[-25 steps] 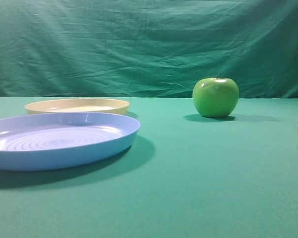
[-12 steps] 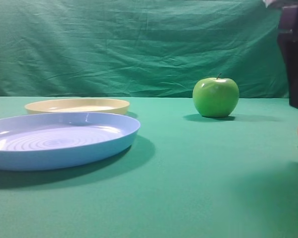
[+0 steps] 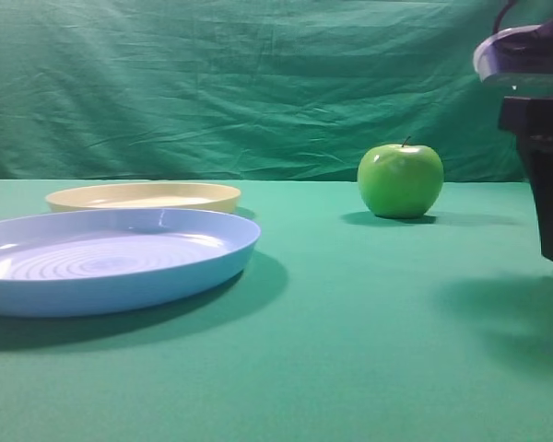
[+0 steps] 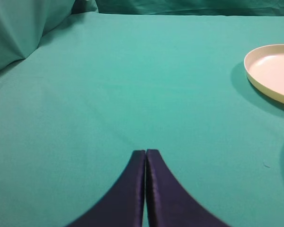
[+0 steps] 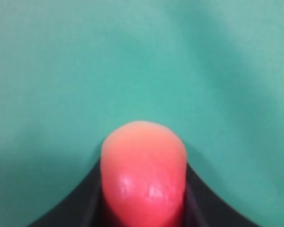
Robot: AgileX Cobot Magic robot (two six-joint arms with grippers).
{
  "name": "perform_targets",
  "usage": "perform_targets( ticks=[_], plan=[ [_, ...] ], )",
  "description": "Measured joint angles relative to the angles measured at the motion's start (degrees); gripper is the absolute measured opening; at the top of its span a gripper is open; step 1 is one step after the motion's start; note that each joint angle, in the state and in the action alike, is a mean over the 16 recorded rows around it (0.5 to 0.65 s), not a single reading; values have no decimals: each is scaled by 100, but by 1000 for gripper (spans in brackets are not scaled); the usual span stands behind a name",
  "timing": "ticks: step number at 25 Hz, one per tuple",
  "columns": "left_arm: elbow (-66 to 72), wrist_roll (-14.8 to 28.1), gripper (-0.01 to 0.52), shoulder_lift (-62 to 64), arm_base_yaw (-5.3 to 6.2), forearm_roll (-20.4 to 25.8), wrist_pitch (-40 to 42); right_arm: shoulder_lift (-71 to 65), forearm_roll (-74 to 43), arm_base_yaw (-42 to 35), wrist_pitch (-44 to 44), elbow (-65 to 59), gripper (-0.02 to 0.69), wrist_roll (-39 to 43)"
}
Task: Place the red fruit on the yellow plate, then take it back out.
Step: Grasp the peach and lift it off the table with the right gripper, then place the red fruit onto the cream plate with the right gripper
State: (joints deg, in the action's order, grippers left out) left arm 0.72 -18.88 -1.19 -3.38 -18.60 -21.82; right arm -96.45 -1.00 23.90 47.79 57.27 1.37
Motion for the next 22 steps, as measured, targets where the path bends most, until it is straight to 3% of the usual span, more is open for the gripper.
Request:
perform_targets(
  ticks=[5, 11, 22],
  plan=[
    [0, 0, 0, 0, 0, 0, 0, -38, 4, 219, 481, 897, 214, -234],
    [0, 0, 0, 0, 0, 0, 0, -55, 10, 763, 855, 2020, 200, -607],
    [0, -1, 0, 0, 0, 0, 0, -356, 35, 1695, 252, 3105, 195, -1062]
  ],
)
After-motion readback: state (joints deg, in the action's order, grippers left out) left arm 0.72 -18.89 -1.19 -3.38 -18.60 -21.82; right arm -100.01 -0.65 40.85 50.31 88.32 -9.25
